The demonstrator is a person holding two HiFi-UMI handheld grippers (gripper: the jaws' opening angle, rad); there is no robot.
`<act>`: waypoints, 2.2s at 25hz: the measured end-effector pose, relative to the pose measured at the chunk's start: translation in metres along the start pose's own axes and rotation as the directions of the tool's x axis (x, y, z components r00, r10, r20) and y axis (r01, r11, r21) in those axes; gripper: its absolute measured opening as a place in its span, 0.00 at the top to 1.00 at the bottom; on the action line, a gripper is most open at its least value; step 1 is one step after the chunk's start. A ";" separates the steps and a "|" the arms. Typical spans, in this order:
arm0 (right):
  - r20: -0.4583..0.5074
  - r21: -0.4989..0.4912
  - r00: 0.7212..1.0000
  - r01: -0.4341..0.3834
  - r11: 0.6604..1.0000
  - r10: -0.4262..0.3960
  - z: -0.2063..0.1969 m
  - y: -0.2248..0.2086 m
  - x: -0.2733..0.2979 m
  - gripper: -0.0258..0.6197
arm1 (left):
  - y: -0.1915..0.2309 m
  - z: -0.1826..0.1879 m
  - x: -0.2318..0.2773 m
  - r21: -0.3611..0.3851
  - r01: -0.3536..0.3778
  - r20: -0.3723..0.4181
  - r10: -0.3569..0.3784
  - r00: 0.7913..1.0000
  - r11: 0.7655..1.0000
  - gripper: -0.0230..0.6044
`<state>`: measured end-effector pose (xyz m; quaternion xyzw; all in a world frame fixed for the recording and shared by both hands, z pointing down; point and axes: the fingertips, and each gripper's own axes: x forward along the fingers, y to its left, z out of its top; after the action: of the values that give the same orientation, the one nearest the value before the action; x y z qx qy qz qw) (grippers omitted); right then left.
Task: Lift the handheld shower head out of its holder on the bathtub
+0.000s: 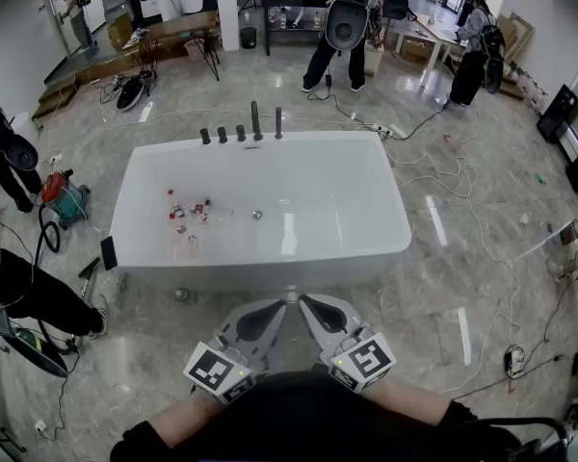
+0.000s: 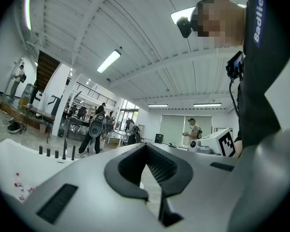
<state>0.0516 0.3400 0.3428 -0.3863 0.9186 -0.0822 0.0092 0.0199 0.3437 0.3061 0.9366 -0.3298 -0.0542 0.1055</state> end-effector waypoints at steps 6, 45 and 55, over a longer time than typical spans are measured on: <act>0.003 0.000 1.000 0.003 1.000 -0.003 -0.005 0.000 -0.003 0.96 | -0.004 -0.014 -0.004 -0.004 0.015 -0.018 -0.015 1.000 1.000 0.96; -0.021 0.067 0.999 0.030 0.997 -0.028 -0.009 -0.149 0.090 0.96 | 0.127 -0.020 0.110 0.012 -0.043 -0.031 0.044 0.999 0.999 0.96; -0.025 0.060 0.993 0.118 0.991 -0.116 -0.005 -0.201 0.239 0.96 | 0.276 0.008 0.153 0.005 0.058 -0.058 -0.058 0.997 0.998 0.96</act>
<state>0.0257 0.0324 0.3907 -0.4381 0.8915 -0.1149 0.0065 -0.0294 0.0363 0.3578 0.9473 -0.2994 -0.0291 0.1103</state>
